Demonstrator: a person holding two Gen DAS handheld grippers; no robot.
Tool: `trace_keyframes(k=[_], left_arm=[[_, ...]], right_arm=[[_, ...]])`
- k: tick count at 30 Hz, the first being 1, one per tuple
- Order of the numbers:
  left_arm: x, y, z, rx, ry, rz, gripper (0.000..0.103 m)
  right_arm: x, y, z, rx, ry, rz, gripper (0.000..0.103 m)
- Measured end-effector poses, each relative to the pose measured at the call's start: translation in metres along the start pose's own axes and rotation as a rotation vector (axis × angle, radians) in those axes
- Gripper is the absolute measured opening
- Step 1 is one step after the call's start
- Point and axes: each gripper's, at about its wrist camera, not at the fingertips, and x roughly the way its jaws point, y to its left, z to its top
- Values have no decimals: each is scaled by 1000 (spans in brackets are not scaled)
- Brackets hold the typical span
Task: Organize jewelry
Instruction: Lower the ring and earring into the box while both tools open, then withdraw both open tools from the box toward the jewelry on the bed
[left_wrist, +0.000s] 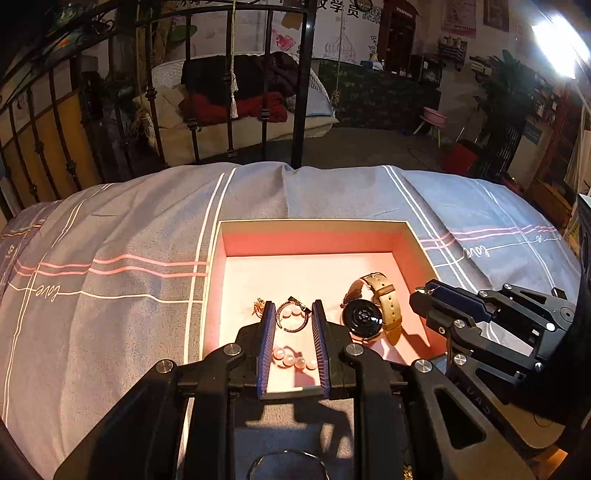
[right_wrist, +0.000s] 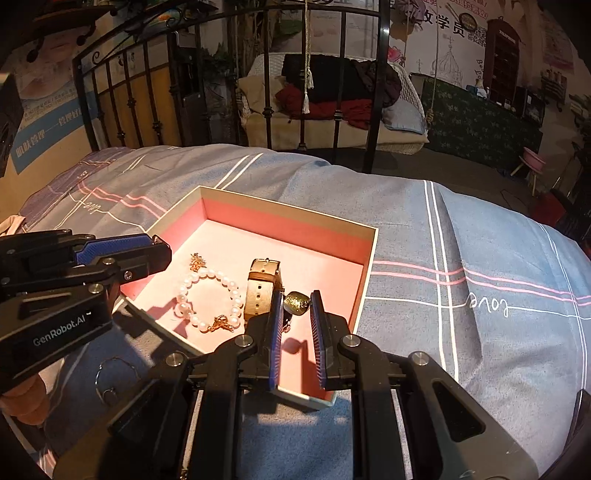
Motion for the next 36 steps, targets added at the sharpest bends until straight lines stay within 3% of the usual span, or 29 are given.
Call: trace_keyframes(k=[7,16,18,19,21,24,26,29,36], left_arm=[[22,-3,-2,73,23,56,19],[28,-1,-5,71,32,66,20],[22,1,-4,59,6,68,30],[18,3,-4,45,-7,55,38],[4,7,-4,18,-36,36,39],[-22,12,-10,1,-76,16,42],[-40,17,-21,-12,-97,3,49],[-59,24,-47,-34,-90,-24,52],[-52,27,-110,-90,56,-84,57]], right_arm=[[18,3,-3,-34,26,-30,16],[27,6,-6,-46,40,-39,16],[24,7,-6,-51,36,-47,17],[22,6,-6,-51,34,-52,19],[13,6,-8,-41,18,-58,41],[-12,4,-14,-16,-28,-58,53],[-32,3,-24,7,-51,-49,55],[-55,-1,-48,63,-58,-28,59],[-75,2,-110,153,16,39,61]])
